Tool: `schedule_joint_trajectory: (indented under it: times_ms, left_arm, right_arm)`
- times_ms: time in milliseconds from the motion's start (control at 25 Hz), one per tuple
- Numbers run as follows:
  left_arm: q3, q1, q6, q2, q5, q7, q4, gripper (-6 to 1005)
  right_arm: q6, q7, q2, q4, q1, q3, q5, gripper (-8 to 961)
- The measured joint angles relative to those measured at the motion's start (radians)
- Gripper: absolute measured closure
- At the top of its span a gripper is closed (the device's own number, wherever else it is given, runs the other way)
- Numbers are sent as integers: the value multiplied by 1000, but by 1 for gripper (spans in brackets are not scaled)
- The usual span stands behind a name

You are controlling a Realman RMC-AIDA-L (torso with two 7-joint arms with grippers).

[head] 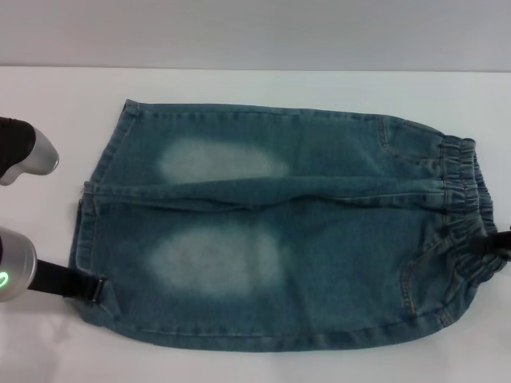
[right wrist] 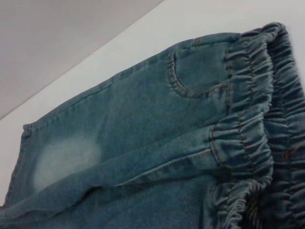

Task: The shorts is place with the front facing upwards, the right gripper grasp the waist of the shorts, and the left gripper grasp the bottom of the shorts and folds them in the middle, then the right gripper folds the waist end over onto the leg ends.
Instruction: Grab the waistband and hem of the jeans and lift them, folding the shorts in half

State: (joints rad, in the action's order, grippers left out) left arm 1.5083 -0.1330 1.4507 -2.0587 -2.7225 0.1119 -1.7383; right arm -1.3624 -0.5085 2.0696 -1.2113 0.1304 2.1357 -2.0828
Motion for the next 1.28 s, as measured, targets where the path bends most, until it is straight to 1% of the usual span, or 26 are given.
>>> schedule_joint_trajectory:
  times_ms: [40, 200, 280, 400, 520, 640, 840, 920, 1040, 1160, 1280]
  left_arm:
    - [2, 1, -9, 0, 1, -1, 2, 961]
    - [21, 20, -55, -1, 6, -8, -8, 961]
    - [36, 40, -114, -1, 7, -14, -23, 960]
    - [60, 59, -214, -1, 8, -15, -33, 960]
    - [83, 62, -296, -1, 10, -15, -17, 960]
    - [97, 63, -405, -1, 18, -15, 22, 959]
    - [105, 60, -623, 2, 108, -6, 120, 959]
    - [108, 54, -703, 2, 131, -2, 161, 960]
    - [109, 44, -788, 2, 185, 39, 206, 961]
    - [111, 22, -847, 1, 260, 101, 254, 960]
    - [114, -4, -880, 2, 327, 166, 297, 960]
  right_arm:
    - [0, -1, 1, 0, 1, -1, 2, 940]
    - [-6, -33, 2, 7, 3, 2, 67, 944]
    - [-4, -69, 1, 22, 0, 17, 134, 945]
    - [7, -124, 2, 69, 9, 65, 204, 946]
    - [23, -194, 3, 162, 30, 124, 283, 946]
    - [63, -301, 4, 311, 58, 175, 416, 946]
    - [92, -508, 4, 575, 116, 245, 643, 946]
    - [94, -578, 6, 644, 128, 279, 722, 945]
    - [96, -659, 9, 716, 147, 291, 819, 945]
    - [108, -678, 7, 742, 176, 294, 833, 945]
    - [117, -692, 7, 764, 204, 303, 834, 945]
